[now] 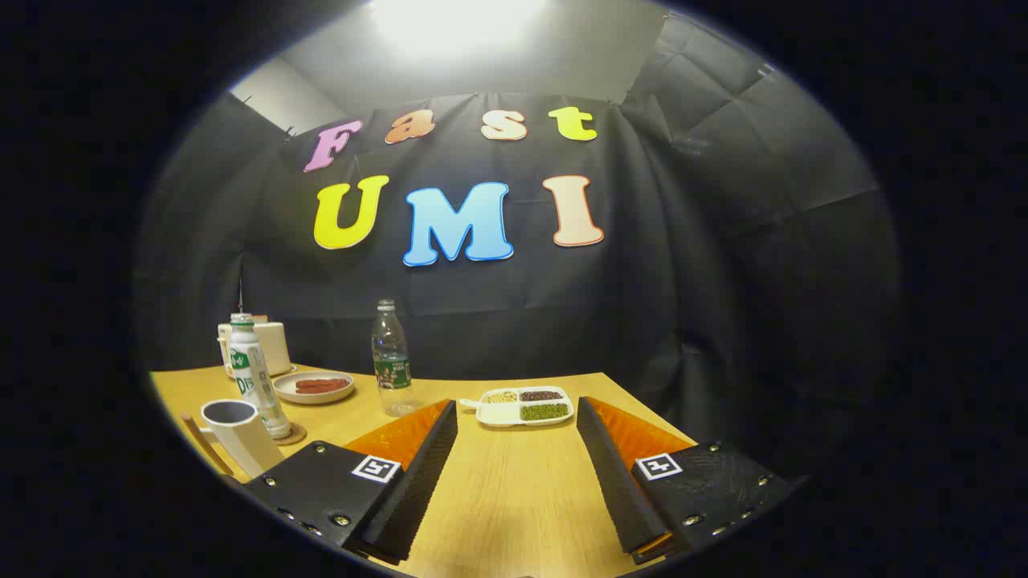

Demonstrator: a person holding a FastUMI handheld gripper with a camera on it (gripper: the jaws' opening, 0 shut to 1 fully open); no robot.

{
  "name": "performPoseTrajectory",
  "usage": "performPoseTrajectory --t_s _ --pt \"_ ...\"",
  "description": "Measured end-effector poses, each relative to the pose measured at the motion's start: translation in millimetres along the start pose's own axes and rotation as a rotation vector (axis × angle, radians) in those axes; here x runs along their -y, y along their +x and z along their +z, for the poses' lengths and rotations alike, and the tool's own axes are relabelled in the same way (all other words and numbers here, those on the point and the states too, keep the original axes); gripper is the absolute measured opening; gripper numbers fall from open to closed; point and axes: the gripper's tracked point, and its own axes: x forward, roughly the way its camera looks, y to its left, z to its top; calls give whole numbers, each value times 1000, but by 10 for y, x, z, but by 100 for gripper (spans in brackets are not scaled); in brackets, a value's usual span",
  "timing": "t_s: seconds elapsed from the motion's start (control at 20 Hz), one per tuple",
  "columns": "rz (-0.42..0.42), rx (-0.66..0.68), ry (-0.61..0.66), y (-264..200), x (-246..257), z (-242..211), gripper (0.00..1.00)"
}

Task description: Take the bottle from table, then pour the juice into the cup, finally place the bottle on the coaster

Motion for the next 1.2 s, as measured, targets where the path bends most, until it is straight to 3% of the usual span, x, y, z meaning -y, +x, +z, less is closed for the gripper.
performPoseTrajectory --t_s 0.25,0.7,0.95,1.2 --pt "-59 11 -56 -404 -229 442 91" --pt "-118 0 -32 -1345 -1179 944 91" --pt "-94 -28 -51 -1462 -1913 896 91" --pt "-48 -61 -76 -1273 -2594 758 91"
